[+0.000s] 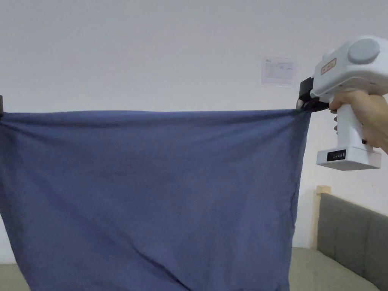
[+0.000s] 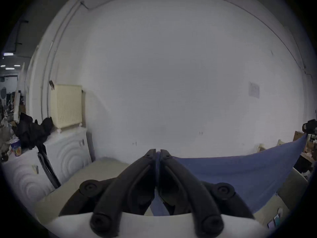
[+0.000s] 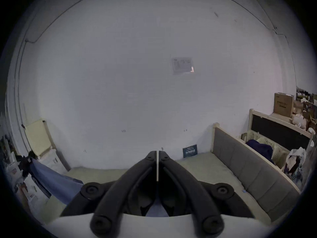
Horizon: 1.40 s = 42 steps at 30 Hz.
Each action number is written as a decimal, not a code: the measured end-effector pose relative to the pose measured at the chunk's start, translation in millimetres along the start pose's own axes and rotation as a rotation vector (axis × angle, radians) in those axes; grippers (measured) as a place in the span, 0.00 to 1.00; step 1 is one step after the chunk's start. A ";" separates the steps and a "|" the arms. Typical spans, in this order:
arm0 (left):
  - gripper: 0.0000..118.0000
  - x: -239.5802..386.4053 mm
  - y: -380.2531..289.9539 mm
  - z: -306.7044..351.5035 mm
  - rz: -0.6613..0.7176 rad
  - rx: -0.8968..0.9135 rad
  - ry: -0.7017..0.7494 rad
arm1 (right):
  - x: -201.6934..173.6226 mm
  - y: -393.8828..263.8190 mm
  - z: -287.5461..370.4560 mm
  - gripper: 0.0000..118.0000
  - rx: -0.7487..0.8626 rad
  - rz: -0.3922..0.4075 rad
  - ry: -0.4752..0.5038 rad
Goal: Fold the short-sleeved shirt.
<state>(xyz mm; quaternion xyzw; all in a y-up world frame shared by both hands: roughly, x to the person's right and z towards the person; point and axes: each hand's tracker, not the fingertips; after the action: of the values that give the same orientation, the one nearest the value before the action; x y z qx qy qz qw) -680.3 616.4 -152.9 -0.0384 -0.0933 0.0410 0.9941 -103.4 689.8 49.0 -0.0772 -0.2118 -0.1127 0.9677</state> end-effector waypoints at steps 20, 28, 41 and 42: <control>0.04 -14.3 -340.5 -109.7 -0.082 -0.551 0.044 | 39.9 -296.3 -161.8 0.00 -0.504 -0.013 -0.076; 0.04 -34.5 -470.3 -108.2 -0.034 -0.755 0.058 | 73.4 -451.0 -175.4 0.00 -0.726 -0.091 -0.138; 0.04 -78.8 -446.8 106.7 -0.099 -0.765 -0.084 | 103.3 -508.5 53.7 0.00 -0.772 -0.133 -0.074; 0.04 -81.9 -445.6 129.6 -0.092 -0.765 -0.092 | 106.6 -513.2 74.5 0.00 -0.774 -0.137 -0.067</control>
<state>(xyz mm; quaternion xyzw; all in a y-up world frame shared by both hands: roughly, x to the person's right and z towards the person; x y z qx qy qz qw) -751.8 175.2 -3.4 -0.4001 -0.1479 -0.0398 0.9036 -167.1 190.6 213.6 -0.4257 -0.1898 -0.2458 0.8499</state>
